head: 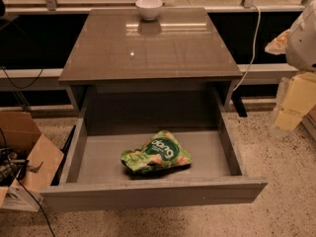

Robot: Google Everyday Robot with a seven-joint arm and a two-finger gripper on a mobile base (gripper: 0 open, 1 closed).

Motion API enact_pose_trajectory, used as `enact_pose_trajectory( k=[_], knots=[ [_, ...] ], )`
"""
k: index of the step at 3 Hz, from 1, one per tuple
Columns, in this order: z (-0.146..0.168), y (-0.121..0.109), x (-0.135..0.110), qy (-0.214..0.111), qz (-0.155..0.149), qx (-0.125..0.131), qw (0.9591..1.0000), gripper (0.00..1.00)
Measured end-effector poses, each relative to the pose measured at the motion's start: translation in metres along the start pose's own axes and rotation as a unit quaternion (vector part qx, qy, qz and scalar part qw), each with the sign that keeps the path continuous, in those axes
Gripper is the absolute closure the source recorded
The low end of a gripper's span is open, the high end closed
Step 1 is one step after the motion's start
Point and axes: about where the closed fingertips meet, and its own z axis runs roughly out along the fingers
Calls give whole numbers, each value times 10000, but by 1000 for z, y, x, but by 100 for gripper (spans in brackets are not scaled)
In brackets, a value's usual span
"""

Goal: Pick green rice chip bag from top drawer and place on counter

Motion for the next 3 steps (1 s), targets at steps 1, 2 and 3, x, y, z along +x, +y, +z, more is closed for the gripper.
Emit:
enact_pose_trajectory(
  k=[1,2,3],
  knots=[
    [0,0,0,0,0,0,10000,0],
    [12,2,-18,-158,-173,-48,9997,0],
    [41,9,-42,-476,-262,-82,9985,0]
  ],
)
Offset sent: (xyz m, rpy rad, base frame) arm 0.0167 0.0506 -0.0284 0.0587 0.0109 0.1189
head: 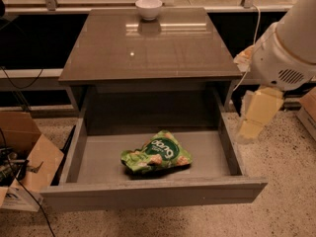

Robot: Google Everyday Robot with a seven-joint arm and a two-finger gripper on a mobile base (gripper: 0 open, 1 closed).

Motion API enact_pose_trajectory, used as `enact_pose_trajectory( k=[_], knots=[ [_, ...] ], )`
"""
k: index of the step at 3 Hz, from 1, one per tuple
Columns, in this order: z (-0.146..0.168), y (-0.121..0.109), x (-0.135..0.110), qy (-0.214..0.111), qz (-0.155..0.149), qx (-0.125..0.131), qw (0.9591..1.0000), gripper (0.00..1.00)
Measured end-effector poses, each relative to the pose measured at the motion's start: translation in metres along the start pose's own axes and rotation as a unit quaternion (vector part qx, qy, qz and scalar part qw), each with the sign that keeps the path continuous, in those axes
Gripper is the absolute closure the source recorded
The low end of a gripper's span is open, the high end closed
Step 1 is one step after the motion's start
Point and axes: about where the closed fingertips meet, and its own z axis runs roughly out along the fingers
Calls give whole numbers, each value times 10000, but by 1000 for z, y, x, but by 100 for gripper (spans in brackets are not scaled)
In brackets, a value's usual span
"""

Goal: Pick green rice chip bag from top drawer and place on counter

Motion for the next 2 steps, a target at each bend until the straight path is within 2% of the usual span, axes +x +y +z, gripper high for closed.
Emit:
enact_pose_trajectory(
  k=[1,2],
  knots=[
    [43,4,-21,-434,-61,-91,9990,0],
    [93,-14,-40,-805,-195,-194,9964,0]
  ],
)
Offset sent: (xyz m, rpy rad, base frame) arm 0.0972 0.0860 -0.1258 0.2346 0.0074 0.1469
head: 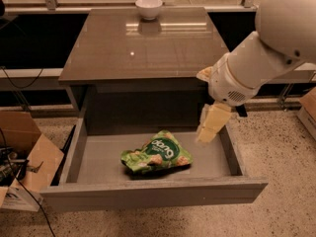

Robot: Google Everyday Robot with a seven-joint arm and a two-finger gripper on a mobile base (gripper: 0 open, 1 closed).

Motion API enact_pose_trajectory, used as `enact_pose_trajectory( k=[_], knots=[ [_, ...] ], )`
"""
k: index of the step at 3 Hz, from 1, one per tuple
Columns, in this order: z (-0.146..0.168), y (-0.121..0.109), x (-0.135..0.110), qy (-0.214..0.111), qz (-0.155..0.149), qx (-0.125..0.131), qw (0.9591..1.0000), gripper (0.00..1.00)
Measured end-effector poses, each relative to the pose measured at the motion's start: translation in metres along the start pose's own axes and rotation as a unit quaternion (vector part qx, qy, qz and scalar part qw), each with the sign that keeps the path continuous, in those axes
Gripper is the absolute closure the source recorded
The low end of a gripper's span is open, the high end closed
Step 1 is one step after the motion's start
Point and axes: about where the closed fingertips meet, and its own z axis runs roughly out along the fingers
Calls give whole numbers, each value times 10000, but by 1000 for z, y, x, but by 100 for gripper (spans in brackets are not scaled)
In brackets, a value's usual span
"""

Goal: Pick green rice chip bag from top drawer and place on counter

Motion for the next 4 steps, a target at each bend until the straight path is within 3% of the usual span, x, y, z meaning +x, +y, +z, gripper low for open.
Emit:
enact_pose_trajectory(
  k=[2,4],
  knots=[
    [38,5,5,-6,291,-283,9992,0],
    [150,-5,11,-642,676,-373,9949,0]
  ],
)
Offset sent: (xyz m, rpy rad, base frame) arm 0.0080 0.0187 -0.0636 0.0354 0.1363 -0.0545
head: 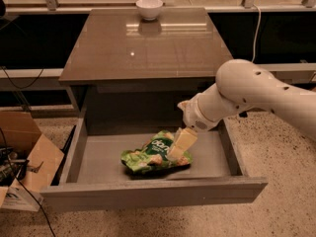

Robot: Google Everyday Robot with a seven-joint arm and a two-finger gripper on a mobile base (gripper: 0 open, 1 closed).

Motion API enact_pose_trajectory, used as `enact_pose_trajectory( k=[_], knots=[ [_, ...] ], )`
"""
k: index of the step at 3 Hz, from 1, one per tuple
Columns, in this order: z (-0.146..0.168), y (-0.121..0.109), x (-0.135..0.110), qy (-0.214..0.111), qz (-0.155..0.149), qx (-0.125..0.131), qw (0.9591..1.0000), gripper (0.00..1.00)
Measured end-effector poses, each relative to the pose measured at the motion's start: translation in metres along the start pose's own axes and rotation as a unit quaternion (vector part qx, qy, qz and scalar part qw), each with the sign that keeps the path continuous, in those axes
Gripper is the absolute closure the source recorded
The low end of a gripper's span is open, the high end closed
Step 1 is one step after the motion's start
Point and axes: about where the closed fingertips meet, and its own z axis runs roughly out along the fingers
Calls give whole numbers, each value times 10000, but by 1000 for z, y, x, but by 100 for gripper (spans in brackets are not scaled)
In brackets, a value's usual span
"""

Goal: Pick green rice chip bag from top drawer and place on counter

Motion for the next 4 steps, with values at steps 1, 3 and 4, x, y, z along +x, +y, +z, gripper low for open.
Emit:
enact_pose_trajectory(
  k=[1,3,4],
  knots=[
    [42,-13,10,-218,92,-34,9997,0],
    [105,12,15,-463,241,-577,9970,0],
    [116,29,4,-755,283,-789,9936,19]
  ],
)
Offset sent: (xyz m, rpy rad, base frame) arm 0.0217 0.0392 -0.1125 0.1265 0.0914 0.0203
